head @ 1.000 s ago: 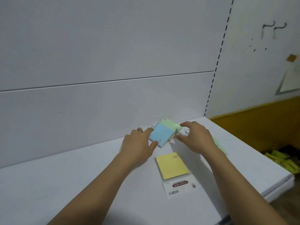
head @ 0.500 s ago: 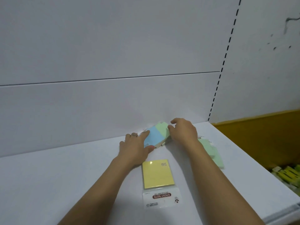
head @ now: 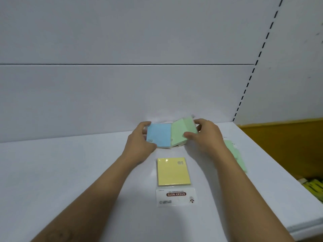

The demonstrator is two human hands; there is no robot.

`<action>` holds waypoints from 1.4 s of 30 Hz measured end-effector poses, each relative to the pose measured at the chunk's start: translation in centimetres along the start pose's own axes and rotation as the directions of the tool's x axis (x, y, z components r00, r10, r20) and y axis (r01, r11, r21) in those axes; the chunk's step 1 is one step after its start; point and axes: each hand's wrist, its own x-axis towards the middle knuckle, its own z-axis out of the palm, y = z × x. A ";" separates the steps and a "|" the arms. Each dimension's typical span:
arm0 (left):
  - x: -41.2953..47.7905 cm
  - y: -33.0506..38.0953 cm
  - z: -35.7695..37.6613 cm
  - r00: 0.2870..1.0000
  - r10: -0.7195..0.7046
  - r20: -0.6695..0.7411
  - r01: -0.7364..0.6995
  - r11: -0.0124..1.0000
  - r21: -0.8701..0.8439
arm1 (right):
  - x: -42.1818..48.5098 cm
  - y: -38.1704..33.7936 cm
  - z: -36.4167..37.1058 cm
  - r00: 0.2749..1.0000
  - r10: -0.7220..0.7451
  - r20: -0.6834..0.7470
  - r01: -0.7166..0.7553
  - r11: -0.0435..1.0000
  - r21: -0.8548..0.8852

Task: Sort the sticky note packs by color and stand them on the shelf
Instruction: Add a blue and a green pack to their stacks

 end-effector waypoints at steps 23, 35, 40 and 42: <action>0.4 1.0 -2.4 0.981 -0.052 -0.187 0.015 0.981 -0.195 | -0.5 -0.8 -0.1 0.976 -0.034 -0.215 0.093 0.958 0.272; -2.8 -0.5 -13.2 0.925 -0.124 -0.358 0.069 0.984 -0.164 | -0.8 -6.4 2.4 0.986 -0.134 -0.103 0.160 0.933 0.323; -5.8 -1.5 -19.6 0.855 -0.130 -0.501 0.069 0.988 -0.138 | -1.9 -12.8 5.1 0.958 -0.286 -0.010 0.273 0.901 0.338; -7.3 -2.1 -21.9 0.824 -0.140 -0.550 0.077 0.988 -0.136 | -2.6 -15.6 6.5 0.940 -0.341 0.021 0.309 0.873 0.378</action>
